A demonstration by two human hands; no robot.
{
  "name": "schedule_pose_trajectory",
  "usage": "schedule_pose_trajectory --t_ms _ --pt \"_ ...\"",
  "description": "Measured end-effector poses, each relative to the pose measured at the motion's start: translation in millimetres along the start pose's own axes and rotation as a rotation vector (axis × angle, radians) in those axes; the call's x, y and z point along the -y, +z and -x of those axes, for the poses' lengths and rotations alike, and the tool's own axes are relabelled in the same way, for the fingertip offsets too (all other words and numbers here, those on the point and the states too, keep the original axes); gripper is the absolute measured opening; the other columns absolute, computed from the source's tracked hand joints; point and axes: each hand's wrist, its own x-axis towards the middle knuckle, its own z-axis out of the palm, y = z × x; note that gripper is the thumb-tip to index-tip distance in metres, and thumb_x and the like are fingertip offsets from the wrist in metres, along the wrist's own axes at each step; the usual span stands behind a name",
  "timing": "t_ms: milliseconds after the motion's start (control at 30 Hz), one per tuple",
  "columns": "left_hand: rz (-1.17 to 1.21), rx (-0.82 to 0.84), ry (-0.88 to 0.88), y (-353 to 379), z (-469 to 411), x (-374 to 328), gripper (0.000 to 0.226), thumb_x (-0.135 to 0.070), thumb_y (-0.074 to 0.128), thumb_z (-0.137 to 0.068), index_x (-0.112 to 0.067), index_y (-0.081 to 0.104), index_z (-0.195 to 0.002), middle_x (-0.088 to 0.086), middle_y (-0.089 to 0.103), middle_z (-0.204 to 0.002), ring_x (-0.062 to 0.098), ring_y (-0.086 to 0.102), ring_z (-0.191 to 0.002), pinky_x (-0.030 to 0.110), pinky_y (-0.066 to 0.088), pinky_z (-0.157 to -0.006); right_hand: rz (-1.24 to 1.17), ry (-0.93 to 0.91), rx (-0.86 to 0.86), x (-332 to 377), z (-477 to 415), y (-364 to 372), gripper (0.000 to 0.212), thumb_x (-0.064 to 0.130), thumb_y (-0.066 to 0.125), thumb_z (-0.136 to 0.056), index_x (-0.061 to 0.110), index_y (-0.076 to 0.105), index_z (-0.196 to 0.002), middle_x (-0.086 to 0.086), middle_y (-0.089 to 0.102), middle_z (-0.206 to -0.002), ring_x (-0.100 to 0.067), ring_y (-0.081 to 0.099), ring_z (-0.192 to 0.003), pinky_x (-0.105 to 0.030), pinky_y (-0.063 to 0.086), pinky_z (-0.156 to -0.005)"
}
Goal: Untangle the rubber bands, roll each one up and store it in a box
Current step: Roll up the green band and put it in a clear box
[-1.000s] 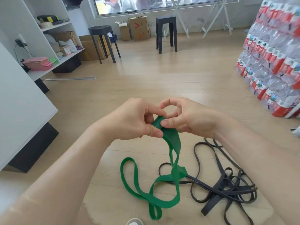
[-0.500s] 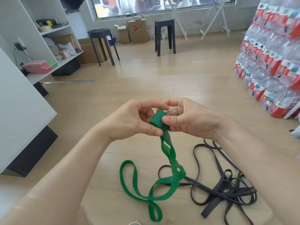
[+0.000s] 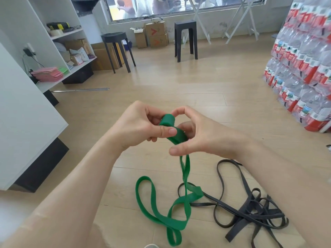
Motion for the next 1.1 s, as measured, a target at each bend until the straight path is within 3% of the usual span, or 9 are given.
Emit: schedule_pose_trajectory --t_ms 67,167,333,533,767,867,967,1033,1100 --pt "-0.016 -0.047 -0.037 -4 -1 3 0.025 -0.018 0.083 -0.063 -0.011 0.076 -0.087 0.021 0.07 -0.075 0.015 0.054 -0.051 0.023 0.046 -0.048 0.218 -0.111 -0.198 0 -1 10 0.08 0.025 0.086 -0.07 0.041 0.037 -0.131 -0.002 0.068 -0.085 -0.011 0.066 -0.076 -0.032 0.055 -0.082" --pt "-0.071 -0.056 -0.068 -6 -3 5 0.022 -0.016 0.084 -0.065 -0.011 0.076 -0.085 0.024 0.069 -0.077 0.016 0.055 -0.053 0.024 0.048 -0.05 0.405 -0.267 -0.339 -3 -2 14 0.07 0.025 0.08 -0.077 0.043 0.042 -0.132 0.0 0.066 -0.078 -0.011 0.063 -0.067 -0.028 0.054 -0.074" --pt "-0.123 -0.01 -0.102 -8 -4 7 0.02 -0.023 0.083 -0.067 -0.013 0.077 -0.083 0.022 0.068 -0.073 0.014 0.055 -0.053 0.024 0.046 -0.051 0.519 -0.351 -0.303 -7 -1 11 0.045 0.018 0.074 -0.083 0.029 0.062 -0.125 0.002 0.073 -0.089 -0.012 0.067 -0.08 -0.03 0.053 -0.077" --pt "-0.122 0.019 -0.125 -5 -4 8 0.021 -0.028 0.082 -0.066 -0.013 0.077 -0.079 0.002 0.062 -0.055 0.011 0.055 -0.051 0.021 0.044 -0.05 0.569 -0.314 -0.268 -5 -3 9 0.034 0.018 0.068 -0.087 0.027 0.063 -0.12 0.005 0.073 -0.085 -0.015 0.066 -0.08 -0.034 0.052 -0.078" --pt "-0.099 0.052 -0.196 -3 -4 9 0.032 -0.034 0.079 -0.068 -0.004 0.075 -0.079 0.002 0.054 -0.055 0.012 0.051 -0.05 0.021 0.04 -0.048 0.745 -0.464 -0.379 -17 -7 19 0.026 0.022 0.057 -0.09 0.021 0.068 -0.114 0.006 0.062 -0.089 -0.013 0.056 -0.074 -0.037 0.05 -0.067" --pt "-0.14 0.048 -0.181 -2 -4 7 0.04 -0.054 0.071 -0.063 -0.016 0.075 -0.075 -0.001 0.056 -0.059 0.009 0.053 -0.054 0.018 0.043 -0.052 0.678 -0.473 -0.424 -20 -9 18 0.022 0.023 0.058 -0.089 0.019 0.07 -0.108 0.007 0.058 -0.094 -0.014 0.057 -0.077 -0.038 0.051 -0.067" --pt "-0.242 0.072 -0.121 2 -3 10 0.034 -0.062 0.067 -0.065 -0.036 0.073 -0.087 -0.008 0.068 -0.07 0.008 0.061 -0.065 0.023 0.053 -0.065 0.6 -0.443 -0.444 -19 -11 13 0.023 0.026 0.062 -0.089 0.019 0.071 -0.109 0.011 0.061 -0.094 -0.013 0.061 -0.083 -0.038 0.054 -0.072" --pt "-0.264 0.077 -0.06 7 -4 12 0.039 -0.056 0.074 -0.065 -0.044 0.066 -0.101 -0.004 0.071 -0.096 0.014 0.063 -0.087 0.036 0.055 -0.083 0.551 -0.404 -0.491 -18 -12 9 0.025 0.023 0.064 -0.087 0.02 0.072 -0.111 0.012 0.062 -0.093 -0.012 0.064 -0.081 -0.036 0.056 -0.074" --pt "-0.242 -0.054 0.034 9 -5 14 0.057 -0.034 0.083 -0.065 -0.038 0.058 -0.116 -0.01 0.065 -0.105 0.007 0.06 -0.096 0.032 0.053 -0.089 0.449 -0.363 -0.532 -16 -13 5 0.024 0.019 0.066 -0.086 0.022 0.073 -0.109 0.011 0.064 -0.092 -0.012 0.066 -0.076 -0.035 0.056 -0.073"
